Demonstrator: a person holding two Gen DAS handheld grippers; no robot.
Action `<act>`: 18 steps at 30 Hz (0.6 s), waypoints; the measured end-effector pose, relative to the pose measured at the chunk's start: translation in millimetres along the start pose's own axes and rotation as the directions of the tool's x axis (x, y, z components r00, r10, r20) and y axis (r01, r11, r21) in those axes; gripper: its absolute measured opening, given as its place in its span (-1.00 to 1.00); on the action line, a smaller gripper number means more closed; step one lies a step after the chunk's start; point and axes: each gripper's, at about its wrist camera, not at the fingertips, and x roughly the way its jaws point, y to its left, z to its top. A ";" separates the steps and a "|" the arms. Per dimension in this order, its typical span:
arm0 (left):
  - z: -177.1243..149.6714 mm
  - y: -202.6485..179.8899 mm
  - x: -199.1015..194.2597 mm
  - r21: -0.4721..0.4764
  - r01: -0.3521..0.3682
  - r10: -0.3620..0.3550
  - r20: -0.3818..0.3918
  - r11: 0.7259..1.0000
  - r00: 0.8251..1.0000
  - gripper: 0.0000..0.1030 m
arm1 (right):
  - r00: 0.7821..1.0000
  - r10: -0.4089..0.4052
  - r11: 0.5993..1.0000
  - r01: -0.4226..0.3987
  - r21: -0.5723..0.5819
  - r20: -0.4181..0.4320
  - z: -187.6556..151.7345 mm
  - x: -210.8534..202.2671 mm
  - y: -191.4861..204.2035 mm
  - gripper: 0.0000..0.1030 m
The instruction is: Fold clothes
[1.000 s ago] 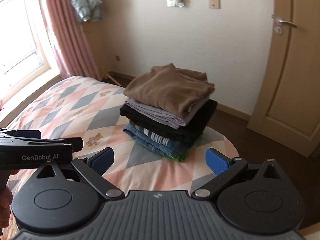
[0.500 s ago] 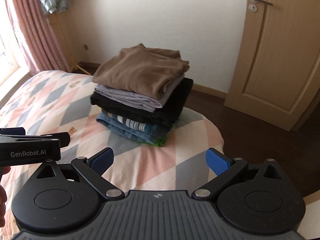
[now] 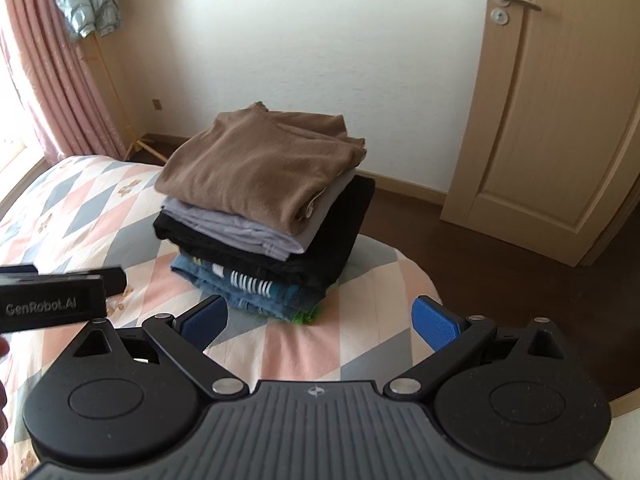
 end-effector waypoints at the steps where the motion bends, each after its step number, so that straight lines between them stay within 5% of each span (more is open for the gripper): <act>1: 1.6 -0.6 3.5 0.005 0.004 -0.004 -0.004 1.000 1.000 0.98 | 1.000 0.003 1.000 -0.003 -0.002 -0.010 2.7 3.8 -0.1 0.96; 18: 28.9 -9.2 47.5 0.080 -0.030 0.032 -0.020 0.996 0.999 0.98 | 0.986 -0.018 0.999 0.024 0.036 -0.168 21.5 55.7 -2.6 0.96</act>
